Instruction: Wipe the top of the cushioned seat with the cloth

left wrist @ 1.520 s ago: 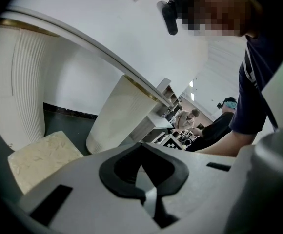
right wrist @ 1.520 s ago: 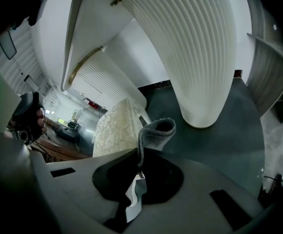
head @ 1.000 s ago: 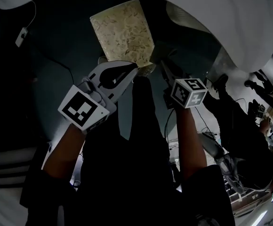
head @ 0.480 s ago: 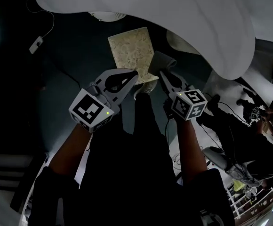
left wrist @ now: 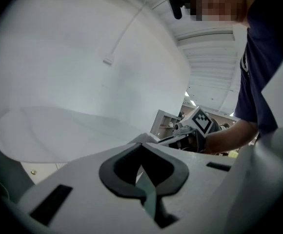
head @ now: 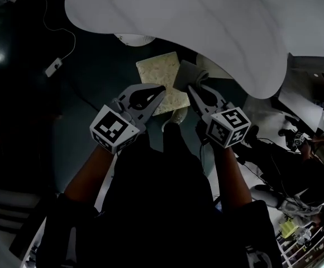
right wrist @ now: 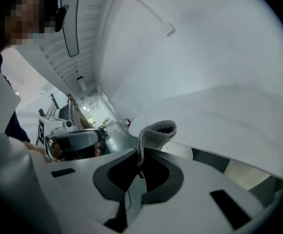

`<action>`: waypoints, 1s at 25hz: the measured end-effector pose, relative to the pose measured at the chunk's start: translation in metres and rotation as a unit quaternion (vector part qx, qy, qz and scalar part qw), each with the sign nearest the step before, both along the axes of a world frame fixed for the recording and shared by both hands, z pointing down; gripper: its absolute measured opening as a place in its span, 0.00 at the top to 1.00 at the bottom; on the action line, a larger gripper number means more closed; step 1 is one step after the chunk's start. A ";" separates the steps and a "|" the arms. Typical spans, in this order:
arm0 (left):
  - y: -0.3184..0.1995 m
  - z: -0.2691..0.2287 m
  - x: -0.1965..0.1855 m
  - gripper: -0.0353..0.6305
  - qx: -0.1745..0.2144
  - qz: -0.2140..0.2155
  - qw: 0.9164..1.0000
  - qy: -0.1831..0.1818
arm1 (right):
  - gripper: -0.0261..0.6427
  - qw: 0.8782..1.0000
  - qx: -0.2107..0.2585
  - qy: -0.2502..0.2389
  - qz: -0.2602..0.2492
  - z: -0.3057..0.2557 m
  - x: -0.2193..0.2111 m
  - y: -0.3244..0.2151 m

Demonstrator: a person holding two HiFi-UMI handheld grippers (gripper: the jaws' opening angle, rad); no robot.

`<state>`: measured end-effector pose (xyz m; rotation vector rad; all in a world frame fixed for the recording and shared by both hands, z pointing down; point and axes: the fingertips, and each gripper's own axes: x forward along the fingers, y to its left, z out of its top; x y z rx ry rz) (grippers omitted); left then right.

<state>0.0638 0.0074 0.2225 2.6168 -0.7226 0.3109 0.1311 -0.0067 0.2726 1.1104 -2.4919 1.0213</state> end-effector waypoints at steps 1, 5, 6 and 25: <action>-0.001 -0.006 -0.001 0.94 0.006 0.000 1.000 0.001 | 0.91 1.000 0.011 -0.004 0.000 -0.013 -0.002 -0.002; -0.005 -0.032 -0.004 0.94 0.032 0.005 0.999 -0.001 | 0.91 0.999 0.053 -0.011 -0.002 -0.059 -0.011 -0.004; -0.006 -0.038 -0.004 0.94 0.039 0.006 0.999 -0.001 | 0.91 0.998 0.061 -0.014 -0.001 -0.068 -0.012 -0.003; -0.023 -0.103 -0.007 0.94 0.099 0.011 0.995 -0.002 | 0.91 0.989 0.145 -0.038 0.010 -0.158 0.000 -0.011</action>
